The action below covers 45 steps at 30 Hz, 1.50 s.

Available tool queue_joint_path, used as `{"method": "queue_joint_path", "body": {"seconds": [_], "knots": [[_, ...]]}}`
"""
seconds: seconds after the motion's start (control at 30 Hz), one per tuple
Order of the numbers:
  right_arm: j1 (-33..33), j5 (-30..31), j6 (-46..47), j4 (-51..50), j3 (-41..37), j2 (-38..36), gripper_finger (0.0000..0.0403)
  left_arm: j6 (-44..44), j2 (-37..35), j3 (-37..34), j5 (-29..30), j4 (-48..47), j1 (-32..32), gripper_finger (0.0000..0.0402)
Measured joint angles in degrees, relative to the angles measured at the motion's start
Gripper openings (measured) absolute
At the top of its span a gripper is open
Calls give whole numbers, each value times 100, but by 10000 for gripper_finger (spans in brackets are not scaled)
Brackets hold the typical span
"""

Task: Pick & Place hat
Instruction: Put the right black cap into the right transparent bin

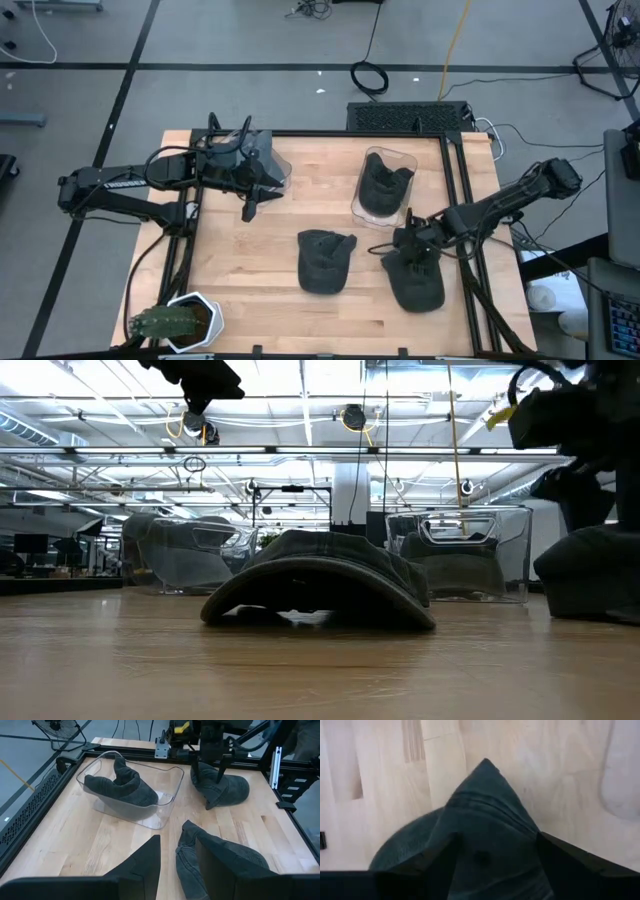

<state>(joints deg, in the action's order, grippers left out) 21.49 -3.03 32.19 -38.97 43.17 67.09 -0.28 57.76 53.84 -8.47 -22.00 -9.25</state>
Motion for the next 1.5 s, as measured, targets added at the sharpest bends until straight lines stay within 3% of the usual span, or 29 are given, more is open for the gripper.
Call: {"method": "queue_joint_path", "body": {"seconds": [0.4,0.5,0.67,0.7,0.9,1.27,1.4,1.5], "knots": [[-91,-267,-650,135,-390,-4,237,0,0,0,0,0,0,131],[-91,-537,-821,252,-390,-4,186,1,0,0,0,0,1,131],[-89,-957,-1197,415,-390,-4,32,1,0,0,0,-1,1,131],[-89,-994,-1239,462,-390,-4,17,1,0,0,0,-2,-1,131],[-39,-1075,-970,788,-316,-141,3,1,0,0,0,-2,1,131],[-144,-1033,-836,1921,396,-1200,1,1,0,0,0,-2,1,131],[-407,-477,-1391,2197,795,-1380,1,1,0,0,0,-2,1,131],[-769,378,-1748,1986,1180,-1396,1,1,0,0,0,-3,1,131]]}}
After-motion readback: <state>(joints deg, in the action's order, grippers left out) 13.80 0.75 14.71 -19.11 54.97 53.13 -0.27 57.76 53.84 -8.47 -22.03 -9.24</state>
